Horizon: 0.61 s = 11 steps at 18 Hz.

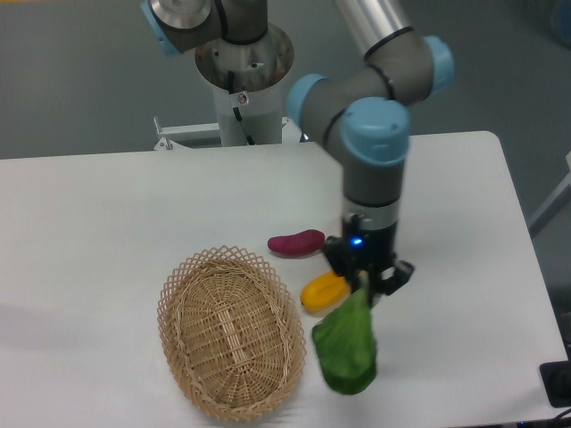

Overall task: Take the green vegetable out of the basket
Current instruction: 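Raise the held bok choy beside the yellow squash and orange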

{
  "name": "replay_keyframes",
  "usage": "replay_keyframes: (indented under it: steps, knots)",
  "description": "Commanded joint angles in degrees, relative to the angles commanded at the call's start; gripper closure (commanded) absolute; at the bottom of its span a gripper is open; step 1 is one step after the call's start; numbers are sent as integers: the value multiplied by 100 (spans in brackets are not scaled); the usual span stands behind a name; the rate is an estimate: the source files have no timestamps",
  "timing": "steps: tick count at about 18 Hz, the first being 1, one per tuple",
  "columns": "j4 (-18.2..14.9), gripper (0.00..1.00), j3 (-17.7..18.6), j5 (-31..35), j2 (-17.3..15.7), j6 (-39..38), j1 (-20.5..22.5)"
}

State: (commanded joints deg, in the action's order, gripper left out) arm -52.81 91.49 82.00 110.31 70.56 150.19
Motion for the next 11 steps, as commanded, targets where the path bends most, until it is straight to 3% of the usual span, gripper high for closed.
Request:
replay_keyframes:
  steps: [4, 11]
  knots:
    - [-273, 84, 0, 9, -79, 774, 413]
    - [-282, 84, 61, 9, -79, 1320, 687]
